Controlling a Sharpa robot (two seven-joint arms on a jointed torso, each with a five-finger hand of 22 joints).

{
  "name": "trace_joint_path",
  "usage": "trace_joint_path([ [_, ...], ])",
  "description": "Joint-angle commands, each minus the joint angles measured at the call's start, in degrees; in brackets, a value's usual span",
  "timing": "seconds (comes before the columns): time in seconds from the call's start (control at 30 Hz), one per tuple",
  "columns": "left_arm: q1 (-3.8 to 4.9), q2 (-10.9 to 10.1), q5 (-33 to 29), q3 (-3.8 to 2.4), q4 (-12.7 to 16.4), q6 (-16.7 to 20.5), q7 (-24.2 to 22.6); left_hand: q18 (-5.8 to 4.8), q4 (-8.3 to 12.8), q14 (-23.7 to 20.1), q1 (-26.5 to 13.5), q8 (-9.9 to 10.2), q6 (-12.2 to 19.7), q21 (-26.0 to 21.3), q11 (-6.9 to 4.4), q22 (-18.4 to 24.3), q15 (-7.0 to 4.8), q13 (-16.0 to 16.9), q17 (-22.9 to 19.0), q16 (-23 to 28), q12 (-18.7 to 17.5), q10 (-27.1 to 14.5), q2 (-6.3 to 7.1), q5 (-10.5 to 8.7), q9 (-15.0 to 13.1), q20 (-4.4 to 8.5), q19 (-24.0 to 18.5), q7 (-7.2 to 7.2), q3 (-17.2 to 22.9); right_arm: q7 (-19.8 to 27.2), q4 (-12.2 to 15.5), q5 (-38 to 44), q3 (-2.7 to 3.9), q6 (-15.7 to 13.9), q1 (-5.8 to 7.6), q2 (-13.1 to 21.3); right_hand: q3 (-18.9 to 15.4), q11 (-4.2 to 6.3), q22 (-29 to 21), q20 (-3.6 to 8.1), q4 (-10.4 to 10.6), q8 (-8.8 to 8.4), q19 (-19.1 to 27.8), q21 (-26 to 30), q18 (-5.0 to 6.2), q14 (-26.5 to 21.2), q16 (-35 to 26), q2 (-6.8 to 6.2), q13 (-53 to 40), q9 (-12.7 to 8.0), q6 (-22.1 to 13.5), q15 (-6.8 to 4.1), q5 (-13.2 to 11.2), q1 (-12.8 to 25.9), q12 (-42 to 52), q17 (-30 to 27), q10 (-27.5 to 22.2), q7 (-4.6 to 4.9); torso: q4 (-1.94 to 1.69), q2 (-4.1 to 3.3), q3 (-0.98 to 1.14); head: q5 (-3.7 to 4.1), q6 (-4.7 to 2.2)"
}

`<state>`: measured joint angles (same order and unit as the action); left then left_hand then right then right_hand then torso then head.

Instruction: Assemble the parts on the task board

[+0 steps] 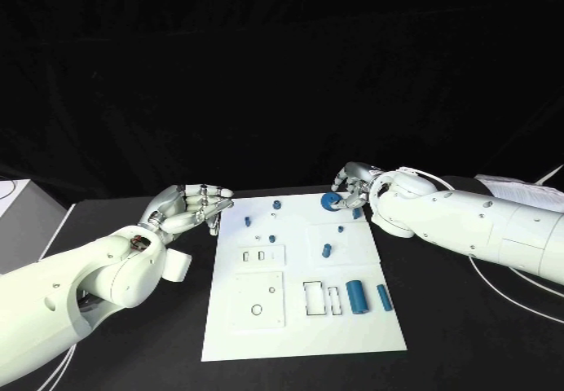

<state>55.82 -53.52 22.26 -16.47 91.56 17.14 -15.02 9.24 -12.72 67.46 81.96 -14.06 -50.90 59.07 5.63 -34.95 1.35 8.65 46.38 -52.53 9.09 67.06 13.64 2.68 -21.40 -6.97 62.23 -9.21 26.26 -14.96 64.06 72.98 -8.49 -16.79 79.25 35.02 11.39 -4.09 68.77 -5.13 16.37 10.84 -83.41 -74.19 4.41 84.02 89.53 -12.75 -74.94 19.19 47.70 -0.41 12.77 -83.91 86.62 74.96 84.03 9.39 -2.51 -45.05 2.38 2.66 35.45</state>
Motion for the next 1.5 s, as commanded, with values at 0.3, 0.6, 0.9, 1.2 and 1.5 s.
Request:
trace_joint_path([
  [0.3,0.02,0.01,-0.35,-0.05,0.15,-0.69,-0.63,0.62,0.3,-0.36,0.18,0.18,0.19,-0.09,0.01,0.03,0.15,0.08,-0.05,0.28,-0.28,-0.52,-0.35,0.14,-0.05,0.1,-0.42,-0.23,0.0,0.01,-0.64,0.87,-0.05,1.28,-0.16,-0.59,0.59,-0.2,0.13,-0.38,-0.17,0.76,0.12,-0.2,-0.24,5.74,0.13,1.27,-10.27,0.19,0.73,0.24,0.8,0.45,-0.14,13.86,2.21,-0.22,0.0,-0.06,0.05,-0.09,0.34],
  [0.6,0.02,0.02,-0.35,-0.05,0.13,-0.7,-0.61,0.64,0.39,-0.44,0.22,0.18,0.19,-0.07,0.02,0.04,0.14,0.1,-0.12,0.39,-0.28,-0.54,-0.45,0.13,-0.09,0.09,-0.52,-0.24,0.11,-0.01,-1.52,0.7,-0.16,1.83,-0.27,-1.31,2.78,0.01,0.41,-0.22,-0.34,1.2,0.35,-0.34,-0.21,5.7,0.09,2.7,-10.37,0.22,2.54,-0.07,1.0,0.8,-0.13,13.73,2.28,-0.46,0.08,-0.05,0.06,-0.48,0.51],
  [0.9,0.02,-0.07,-0.35,-0.05,0.19,-0.71,-0.59,0.64,0.39,-0.44,0.22,0.18,0.19,-0.07,0.02,0.04,0.14,0.1,-0.12,0.39,-0.28,-0.54,-0.45,0.13,-0.09,0.09,-0.52,-0.24,0.11,-0.17,-1.96,1.58,-0.28,1.98,-0.49,-1.71,3.38,0.07,0.4,-0.15,-0.74,1.21,0.45,-0.3,-0.19,5.69,0.08,2.35,-10.29,0.16,3.03,-0.16,0.8,0.65,-0.21,13.7,2.21,-0.53,0.0,-0.07,0.04,-0.42,0.68],
  [1.2,0.02,-0.14,-0.35,-0.05,0.22,-0.77,-0.6,0.64,0.43,-0.45,0.2,0.18,0.19,-0.04,0.03,0.04,0.15,0.11,-0.1,0.41,-0.28,-0.54,-0.52,0.13,-0.12,0.08,-0.58,-0.25,0.17,0.3,-0.25,5.43,-0.32,-1.71,-0.59,-1.19,5.52,0.11,0.88,-0.02,-1.33,1.1,0.5,-0.56,-0.23,5.7,0.09,1.91,-10.49,-0.09,4.28,-0.29,2.65,0.72,-0.12,13.74,2.39,-0.55,0.13,0.0,0.01,-0.51,0.65],
  [1.5,0.02,-0.11,-0.46,-0.05,0.18,-0.78,-0.65,0.64,0.43,-0.45,0.2,0.18,0.19,-0.04,0.03,0.04,0.15,0.11,-0.1,0.41,-0.28,-0.54,-0.52,0.13,-0.12,0.08,-0.58,-0.25,0.17,0.22,5.08,12.56,-0.28,-7.17,-0.58,-0.64,7.56,0.42,1.57,0.27,-1.29,1.43,0.39,-0.99,-0.3,5.74,0.14,1.99,-10.96,-0.1,6.32,-0.76,2.95,1.97,0.19,13.92,2.83,-0.97,0.05,0.01,-0.07,-0.44,0.3],
])
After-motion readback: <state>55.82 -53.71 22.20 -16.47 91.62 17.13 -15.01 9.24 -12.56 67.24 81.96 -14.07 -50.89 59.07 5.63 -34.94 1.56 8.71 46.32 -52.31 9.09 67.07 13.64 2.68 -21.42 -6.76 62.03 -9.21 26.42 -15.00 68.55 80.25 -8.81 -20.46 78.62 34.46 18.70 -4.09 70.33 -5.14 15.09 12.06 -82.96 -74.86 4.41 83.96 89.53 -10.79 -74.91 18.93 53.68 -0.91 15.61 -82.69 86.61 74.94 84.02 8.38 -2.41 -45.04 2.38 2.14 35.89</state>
